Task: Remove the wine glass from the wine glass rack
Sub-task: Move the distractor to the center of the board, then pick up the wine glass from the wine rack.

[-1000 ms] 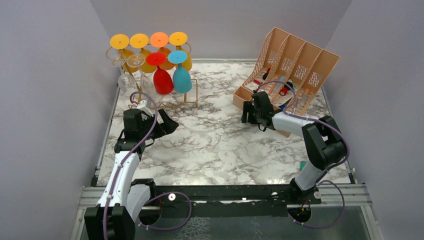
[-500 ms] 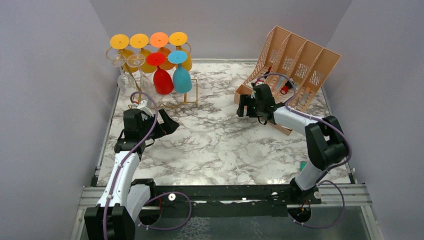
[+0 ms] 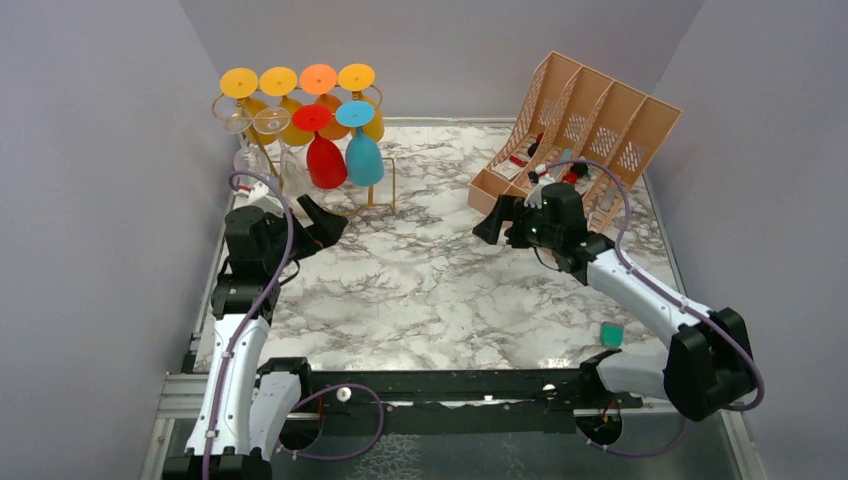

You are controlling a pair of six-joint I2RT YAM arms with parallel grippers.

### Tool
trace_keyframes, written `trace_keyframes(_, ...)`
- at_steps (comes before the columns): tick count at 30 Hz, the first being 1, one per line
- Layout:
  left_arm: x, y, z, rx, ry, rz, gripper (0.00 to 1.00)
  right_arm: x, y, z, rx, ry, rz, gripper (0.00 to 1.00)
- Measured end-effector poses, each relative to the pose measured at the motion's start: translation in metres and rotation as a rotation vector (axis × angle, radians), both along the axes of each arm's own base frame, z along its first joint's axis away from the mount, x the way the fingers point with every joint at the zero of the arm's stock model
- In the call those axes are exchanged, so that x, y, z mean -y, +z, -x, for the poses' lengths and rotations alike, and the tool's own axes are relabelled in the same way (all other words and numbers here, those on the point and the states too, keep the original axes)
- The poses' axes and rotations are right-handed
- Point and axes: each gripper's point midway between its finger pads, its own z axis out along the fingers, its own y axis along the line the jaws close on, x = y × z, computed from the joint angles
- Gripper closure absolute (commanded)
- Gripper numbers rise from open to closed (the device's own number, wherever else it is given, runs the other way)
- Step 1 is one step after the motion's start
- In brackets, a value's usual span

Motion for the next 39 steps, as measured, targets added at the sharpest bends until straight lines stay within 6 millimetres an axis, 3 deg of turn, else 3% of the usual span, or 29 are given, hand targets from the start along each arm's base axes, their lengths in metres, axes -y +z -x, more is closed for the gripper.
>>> trace_keyframes(5, -0.029, 0.056, -0.009, 0.06, 0.175, -0.056, 0.06, 0.003, 0.018, 0.029, 0.031, 0.023, -0.073, 0.01)
trace_keyframes(12, -0.073, 0.135, -0.025, 0.127, 0.407, -0.159, 0.01, 0.005, 0.057, 0.044, 0.108, 0.043, -0.123, 0.0)
trace_keyframes(16, -0.093, 0.162, -0.037, 0.133, 0.48, -0.209, 0.01, 0.008, 0.071, 0.055, 0.127, 0.054, -0.137, 0.0)
trace_keyframes(18, -0.106, 0.168, -0.044, 0.12, 0.51, -0.222, 0.01, 0.01, 0.079, 0.06, 0.144, 0.056, -0.145, 0.0)
trace_keyframes(22, -0.151, 0.173, -0.054, 0.079, 0.599, -0.225, 0.01, 0.013, 0.096, 0.067, 0.182, 0.057, -0.159, 0.01)
trace_keyframes(25, -0.168, 0.175, -0.064, 0.064, 0.601, -0.197, 0.03, 0.015, 0.103, 0.071, 0.199, 0.057, -0.157, 0.04)
trace_keyframes(34, -0.172, 0.163, -0.092, 0.046, 0.497, -0.075, 0.32, 0.02, 0.108, 0.072, 0.203, 0.05, -0.134, 0.12)
trace_keyframes(39, -0.174, 0.164, -0.104, 0.065, 0.478, -0.038, 0.41, 0.02, 0.11, 0.074, 0.207, 0.05, -0.136, 0.14)
